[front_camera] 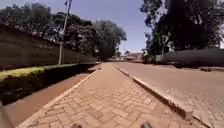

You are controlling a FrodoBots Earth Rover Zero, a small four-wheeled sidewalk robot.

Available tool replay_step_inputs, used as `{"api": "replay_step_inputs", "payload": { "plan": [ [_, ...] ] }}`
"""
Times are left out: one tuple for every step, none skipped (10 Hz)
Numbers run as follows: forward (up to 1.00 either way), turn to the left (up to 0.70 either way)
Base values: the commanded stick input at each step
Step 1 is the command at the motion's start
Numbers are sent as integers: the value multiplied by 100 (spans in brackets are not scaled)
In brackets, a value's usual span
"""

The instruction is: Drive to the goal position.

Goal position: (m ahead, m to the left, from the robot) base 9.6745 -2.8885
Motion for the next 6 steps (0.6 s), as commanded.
{"api": "replay_step_inputs", "payload": {
  "plan": [
    [70, 0],
    [70, 0],
    [70, 0],
    [70, 0],
    [70, 0],
    [70, 0]
  ]
}}
